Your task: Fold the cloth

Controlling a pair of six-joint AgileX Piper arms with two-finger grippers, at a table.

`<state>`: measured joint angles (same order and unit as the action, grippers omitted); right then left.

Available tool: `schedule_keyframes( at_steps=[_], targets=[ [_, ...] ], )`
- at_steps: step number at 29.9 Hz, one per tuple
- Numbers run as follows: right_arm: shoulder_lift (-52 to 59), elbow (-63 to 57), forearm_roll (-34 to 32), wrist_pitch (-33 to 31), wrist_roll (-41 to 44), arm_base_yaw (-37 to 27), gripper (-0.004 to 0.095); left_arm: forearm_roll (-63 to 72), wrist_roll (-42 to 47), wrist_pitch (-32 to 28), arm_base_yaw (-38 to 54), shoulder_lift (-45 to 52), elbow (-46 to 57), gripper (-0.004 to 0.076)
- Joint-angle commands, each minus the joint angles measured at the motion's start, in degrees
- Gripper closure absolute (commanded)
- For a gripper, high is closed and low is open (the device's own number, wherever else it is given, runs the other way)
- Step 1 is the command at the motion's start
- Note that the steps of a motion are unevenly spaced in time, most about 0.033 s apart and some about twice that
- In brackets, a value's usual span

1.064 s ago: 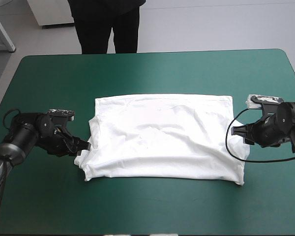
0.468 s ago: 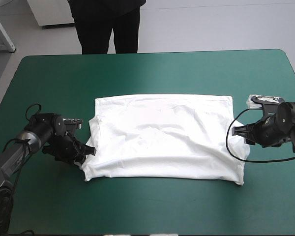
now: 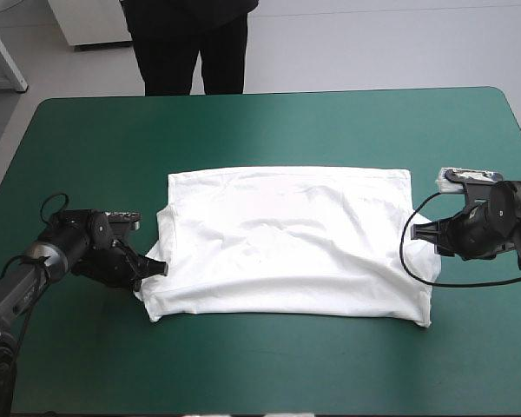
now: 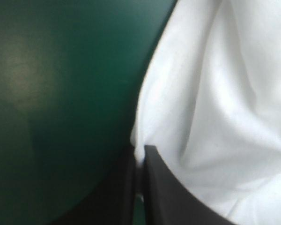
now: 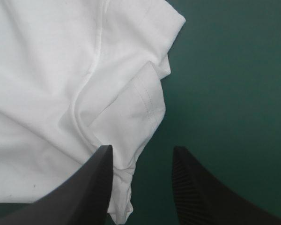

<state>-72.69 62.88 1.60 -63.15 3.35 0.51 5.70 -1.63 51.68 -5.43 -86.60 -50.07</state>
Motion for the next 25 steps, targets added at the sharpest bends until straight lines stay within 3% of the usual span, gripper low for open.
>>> schedule_keyframes(
  at_steps=[1, 14, 25],
  targets=[
    [1.3, 1.7, -0.3, 1.0, -0.2, -0.3, 0.0532, 0.8, 0.6, -0.6, -0.1, 0.3, -0.1, 0.0746],
    [1.3, 1.7, -0.3, 1.0, -0.2, -0.3, 0.0536, 1.2, -1.7, 1.7, -0.1, 5.2, -11.4, 0.0746],
    [1.3, 1.7, -0.3, 1.0, -0.2, -0.3, 0.0545, 13.9, -10.2, 0.3, -5.1, 5.1, -14.9, 0.0746]
  ],
)
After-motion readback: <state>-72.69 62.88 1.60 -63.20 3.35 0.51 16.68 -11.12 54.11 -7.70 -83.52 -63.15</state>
